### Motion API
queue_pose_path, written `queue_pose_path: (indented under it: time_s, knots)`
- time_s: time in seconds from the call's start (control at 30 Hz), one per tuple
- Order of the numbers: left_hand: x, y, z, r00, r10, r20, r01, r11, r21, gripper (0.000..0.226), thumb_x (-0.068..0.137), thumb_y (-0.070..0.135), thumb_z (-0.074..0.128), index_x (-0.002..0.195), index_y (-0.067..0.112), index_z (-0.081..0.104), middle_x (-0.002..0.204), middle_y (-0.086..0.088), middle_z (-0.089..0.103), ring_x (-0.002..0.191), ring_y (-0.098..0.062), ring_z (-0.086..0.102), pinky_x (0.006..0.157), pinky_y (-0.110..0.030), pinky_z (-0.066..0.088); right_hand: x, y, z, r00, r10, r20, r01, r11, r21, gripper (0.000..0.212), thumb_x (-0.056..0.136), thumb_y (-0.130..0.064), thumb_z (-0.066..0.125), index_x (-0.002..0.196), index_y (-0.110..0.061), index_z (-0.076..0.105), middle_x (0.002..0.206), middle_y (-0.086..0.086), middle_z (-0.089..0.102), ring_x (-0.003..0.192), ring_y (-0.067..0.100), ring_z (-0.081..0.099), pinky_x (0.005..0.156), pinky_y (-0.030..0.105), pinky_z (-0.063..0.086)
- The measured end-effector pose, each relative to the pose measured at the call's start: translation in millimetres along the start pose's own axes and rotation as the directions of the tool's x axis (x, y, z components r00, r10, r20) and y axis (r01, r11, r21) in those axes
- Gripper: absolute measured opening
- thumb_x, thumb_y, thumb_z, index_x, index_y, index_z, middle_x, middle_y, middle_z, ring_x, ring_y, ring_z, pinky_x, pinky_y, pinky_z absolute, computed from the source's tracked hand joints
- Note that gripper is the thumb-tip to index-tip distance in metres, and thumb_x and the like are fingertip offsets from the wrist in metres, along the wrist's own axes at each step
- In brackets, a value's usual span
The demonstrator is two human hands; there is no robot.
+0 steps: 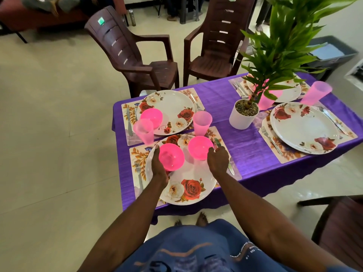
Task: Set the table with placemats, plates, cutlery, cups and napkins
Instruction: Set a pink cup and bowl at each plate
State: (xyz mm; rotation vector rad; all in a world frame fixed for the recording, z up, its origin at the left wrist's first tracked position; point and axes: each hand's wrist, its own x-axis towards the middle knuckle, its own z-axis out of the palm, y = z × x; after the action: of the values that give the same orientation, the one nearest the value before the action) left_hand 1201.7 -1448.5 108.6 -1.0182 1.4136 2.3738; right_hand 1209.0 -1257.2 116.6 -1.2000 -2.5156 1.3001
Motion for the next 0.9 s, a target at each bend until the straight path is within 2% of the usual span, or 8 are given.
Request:
queue_pose_path:
  time_s: [0.2, 0.4, 0.47, 0.53, 0.6, 0.63, 0.67, 0.9]
  knots:
    - [-17.9, -6.5, 10.8, 0.991, 0.135, 0.013, -0.133, 0.986, -0.099, 0.025, 0.099, 0.036, 0.051, 0.115, 0.019, 0.062, 0.094, -0.001, 0.068, 0.094, -0.021, 0.064, 0.075, -0.036, 0.052, -11.3, 3.3, -10.1, 0.994, -0.041, -0.098, 0.045, 0.998, 0.042, 0.033, 0.096, -0.031, 0.053, 0.119, -0.007, 0.056, 0.122, 0.009, 0.057, 0.107, 0.028, 0.057, 0.083, 0.037, 0.046]
    - [-50.0, -22.7, 41.2, 0.975, 0.181, 0.132, -0.18, 0.984, -0.02, 0.023, 0.102, 0.03, 0.046, 0.11, 0.018, 0.064, 0.107, -0.006, 0.067, 0.092, -0.02, 0.065, 0.088, -0.045, 0.052, -4.3, 6.0, -24.8, 0.986, -0.124, -0.113, 0.137, 0.984, 0.115, 0.014, 0.095, -0.018, 0.049, 0.092, -0.009, 0.059, 0.091, 0.005, 0.061, 0.084, 0.022, 0.056, 0.071, 0.037, 0.047]
    - [-45.3, -18.9, 56.4, 0.816, 0.577, -0.022, -0.567, 0.793, -0.223, 0.023, 0.103, 0.027, 0.048, 0.12, 0.02, 0.062, 0.118, -0.002, 0.067, 0.1, -0.014, 0.067, 0.093, -0.041, 0.053, 4.4, 8.9, -34.9, 0.985, -0.135, -0.107, 0.149, 0.979, 0.137, 0.012, 0.094, -0.015, 0.05, 0.086, -0.009, 0.056, 0.085, 0.006, 0.059, 0.079, 0.022, 0.053, 0.066, 0.031, 0.037]
    - [-22.5, -28.1, 86.5, 0.424, 0.877, -0.227, -0.878, 0.336, -0.341, 0.038, 0.099, 0.026, 0.057, 0.134, 0.014, 0.052, 0.128, -0.001, 0.063, 0.113, -0.015, 0.062, 0.095, -0.032, 0.053, 16.8, 14.7, -46.8, 0.986, -0.133, -0.105, 0.149, 0.975, 0.166, 0.012, 0.093, -0.015, 0.051, 0.083, -0.01, 0.055, 0.08, 0.006, 0.059, 0.076, 0.023, 0.054, 0.064, 0.029, 0.036]
    - [-48.8, -33.5, 103.3, 0.766, 0.642, -0.024, -0.638, 0.757, -0.14, 0.041, 0.094, 0.038, 0.058, 0.128, 0.014, 0.055, 0.113, -0.005, 0.069, 0.105, -0.024, 0.062, 0.083, -0.037, 0.056, 34.4, 22.7, -66.0, 0.99, -0.1, -0.101, 0.119, 0.971, 0.207, 0.013, 0.093, -0.016, 0.053, 0.081, -0.011, 0.054, 0.079, 0.006, 0.059, 0.076, 0.023, 0.054, 0.064, 0.03, 0.036]
    - [-66.8, -49.2, 123.1, 0.875, 0.456, 0.16, -0.463, 0.887, 0.005, 0.042, 0.091, 0.044, 0.055, 0.123, 0.016, 0.058, 0.106, -0.006, 0.07, 0.099, -0.025, 0.063, 0.08, -0.041, 0.055, 45.6, 28.1, -78.8, 0.992, -0.075, -0.1, 0.095, 0.97, 0.221, 0.014, 0.093, -0.018, 0.054, 0.081, -0.011, 0.054, 0.08, 0.006, 0.059, 0.077, 0.024, 0.053, 0.065, 0.031, 0.035]
    - [-72.0, -66.0, 139.7, 0.962, 0.08, 0.26, -0.098, 0.994, 0.057, 0.044, 0.086, 0.047, 0.056, 0.12, 0.018, 0.06, 0.104, -0.006, 0.069, 0.095, -0.025, 0.063, 0.08, -0.042, 0.053, 55.8, 33.2, -92.5, 0.993, -0.057, -0.102, 0.079, 0.971, 0.224, 0.015, 0.094, -0.02, 0.054, 0.082, -0.011, 0.054, 0.082, 0.005, 0.058, 0.078, 0.024, 0.051, 0.066, 0.032, 0.034]
    - [-91.7, -140.9, 268.8, 0.958, 0.001, 0.285, -0.041, 0.99, 0.134, 0.024, 0.094, 0.043, 0.058, 0.101, 0.022, 0.067, 0.099, -0.005, 0.071, 0.091, -0.024, 0.066, 0.086, -0.044, 0.051, 146.0, 90.8, -198.6, 0.994, -0.023, -0.104, 0.049, 0.968, 0.247, 0.018, 0.093, -0.019, 0.05, 0.087, -0.006, 0.061, 0.086, 0.009, 0.063, 0.082, 0.028, 0.057, 0.069, 0.031, 0.035]
